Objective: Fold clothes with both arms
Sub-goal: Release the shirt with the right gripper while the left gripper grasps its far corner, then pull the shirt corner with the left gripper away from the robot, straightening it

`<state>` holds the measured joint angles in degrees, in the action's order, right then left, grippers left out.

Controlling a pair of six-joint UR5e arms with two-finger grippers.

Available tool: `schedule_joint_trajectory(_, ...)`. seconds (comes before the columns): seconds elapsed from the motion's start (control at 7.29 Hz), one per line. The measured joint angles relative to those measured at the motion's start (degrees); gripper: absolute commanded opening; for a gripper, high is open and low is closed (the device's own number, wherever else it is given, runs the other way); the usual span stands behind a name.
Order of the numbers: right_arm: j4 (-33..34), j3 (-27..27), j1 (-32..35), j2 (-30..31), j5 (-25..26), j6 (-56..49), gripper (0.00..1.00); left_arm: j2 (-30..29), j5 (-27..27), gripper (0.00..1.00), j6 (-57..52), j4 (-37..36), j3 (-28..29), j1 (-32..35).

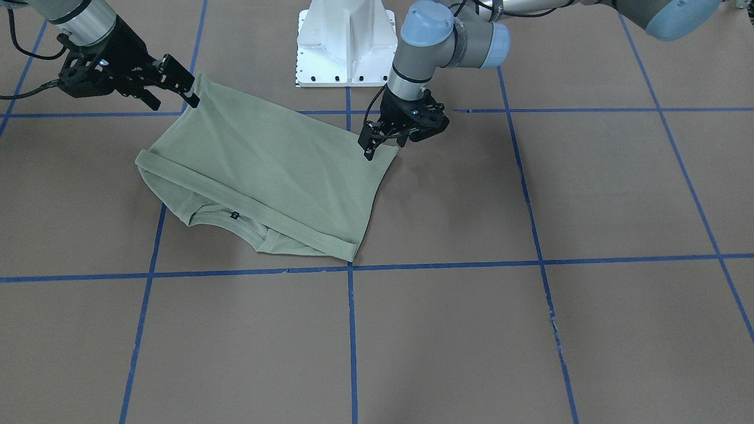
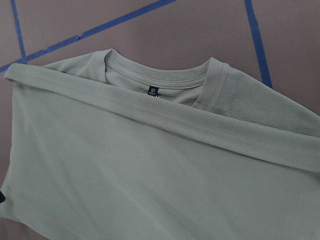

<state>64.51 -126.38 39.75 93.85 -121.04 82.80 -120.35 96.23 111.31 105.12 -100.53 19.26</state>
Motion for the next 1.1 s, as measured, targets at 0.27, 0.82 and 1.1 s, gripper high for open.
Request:
schedule_joint_trajectory(0.27,0.08,0.49,0.14,-0.36,0.0,0.06,1.0,0.07,-0.23,0.58,0.27,-0.46,0.43,-0.39)
schedule_joint_trajectory(0.82,0.09,0.69,0.76,-0.42,-0.41,0.0,1.0,-0.02,-0.28,0.0,0.11,-0.45,0.71,-0.37)
schedule_joint_trajectory(1.1,0.09,0.75,0.97,-0.42,-0.5,0.0,1.0,0.01,-0.28,0.0,-0.25,-0.44,0.52,-0.28)
